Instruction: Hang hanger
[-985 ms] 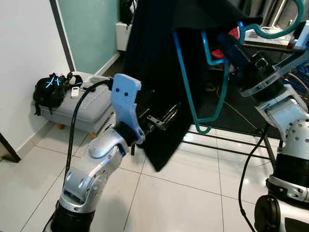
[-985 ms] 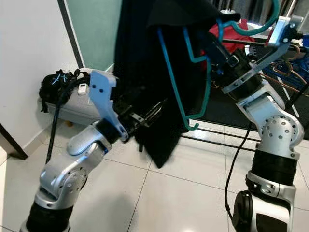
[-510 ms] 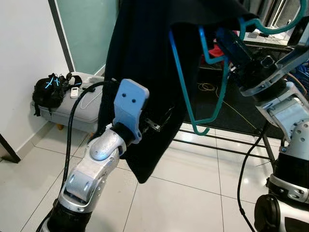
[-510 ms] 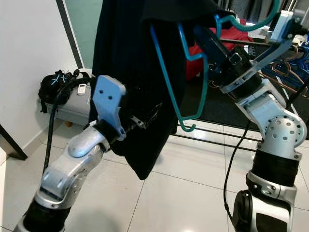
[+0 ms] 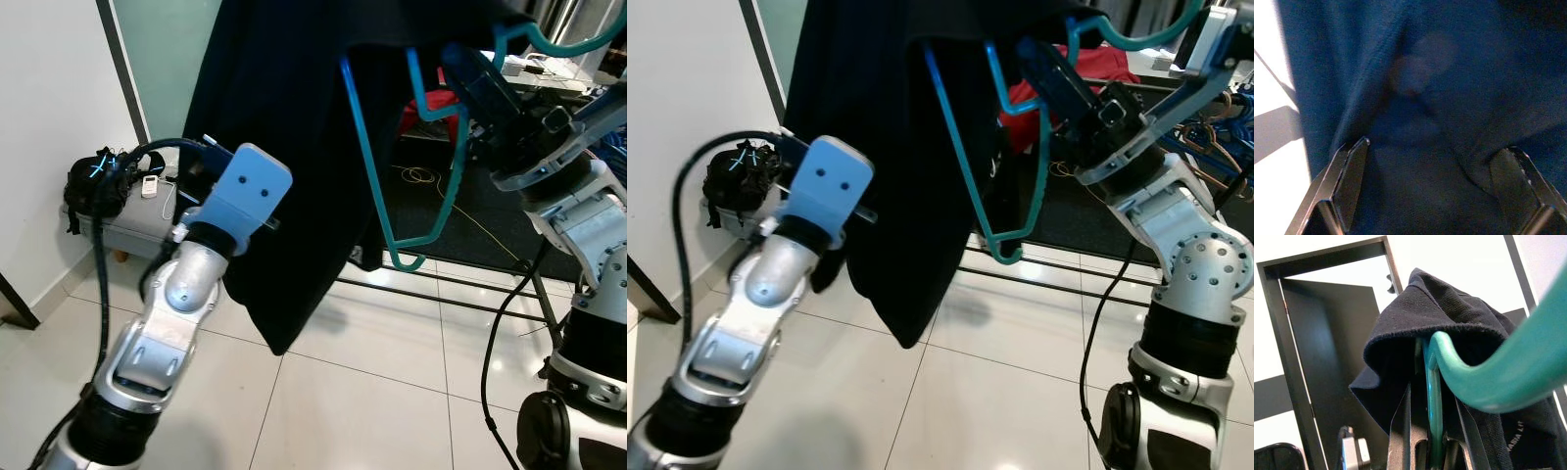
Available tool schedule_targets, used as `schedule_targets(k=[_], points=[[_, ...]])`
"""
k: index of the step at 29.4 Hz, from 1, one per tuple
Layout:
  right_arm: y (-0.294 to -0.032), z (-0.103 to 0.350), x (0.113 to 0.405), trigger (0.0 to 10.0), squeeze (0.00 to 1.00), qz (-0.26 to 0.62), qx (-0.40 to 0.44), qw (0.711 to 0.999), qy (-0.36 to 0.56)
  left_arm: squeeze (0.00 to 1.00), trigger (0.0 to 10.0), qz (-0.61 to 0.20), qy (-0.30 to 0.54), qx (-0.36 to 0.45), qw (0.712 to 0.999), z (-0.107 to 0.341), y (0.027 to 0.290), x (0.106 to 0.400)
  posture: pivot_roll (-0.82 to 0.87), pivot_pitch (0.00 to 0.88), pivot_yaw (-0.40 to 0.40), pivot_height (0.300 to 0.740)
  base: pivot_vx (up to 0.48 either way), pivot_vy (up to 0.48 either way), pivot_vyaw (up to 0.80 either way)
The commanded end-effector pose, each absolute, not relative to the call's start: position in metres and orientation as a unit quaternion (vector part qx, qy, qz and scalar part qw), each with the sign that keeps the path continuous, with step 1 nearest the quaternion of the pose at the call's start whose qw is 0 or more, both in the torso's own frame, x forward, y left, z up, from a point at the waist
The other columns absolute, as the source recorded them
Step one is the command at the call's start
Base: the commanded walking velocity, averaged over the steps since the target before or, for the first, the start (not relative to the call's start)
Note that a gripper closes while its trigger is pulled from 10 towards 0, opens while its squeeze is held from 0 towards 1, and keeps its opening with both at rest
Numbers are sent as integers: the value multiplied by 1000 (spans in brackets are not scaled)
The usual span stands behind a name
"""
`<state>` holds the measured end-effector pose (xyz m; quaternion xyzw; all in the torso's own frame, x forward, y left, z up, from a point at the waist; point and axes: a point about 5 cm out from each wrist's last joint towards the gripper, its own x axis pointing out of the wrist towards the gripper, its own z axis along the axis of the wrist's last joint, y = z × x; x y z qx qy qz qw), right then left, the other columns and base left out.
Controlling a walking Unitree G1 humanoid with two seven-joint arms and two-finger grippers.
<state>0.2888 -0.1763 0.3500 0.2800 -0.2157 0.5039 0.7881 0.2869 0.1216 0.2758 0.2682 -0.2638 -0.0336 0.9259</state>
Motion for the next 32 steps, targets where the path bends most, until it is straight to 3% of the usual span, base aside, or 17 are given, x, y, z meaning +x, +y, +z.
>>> schedule_targets(k=[1,20,26,32], points=[[-179,358,284,10000,0,512,280,777,-235,0,10000,-20,-270,281,921,277,126,284,-31,20,-59,740,0,0,0],[-178,361,283,10000,0,508,285,776,-241,0,10000,-9,-274,296,915,271,121,287,-40,15,-56,740,0,0,0],[-178,363,283,10000,0,507,284,777,-243,0,10000,-13,-278,270,922,271,112,293,-47,12,-58,740,0,0,0],[-176,362,283,10000,0,505,282,779,-242,0,10000,-38,-286,181,940,279,95,297,-51,8,-55,740,0,0,0]])
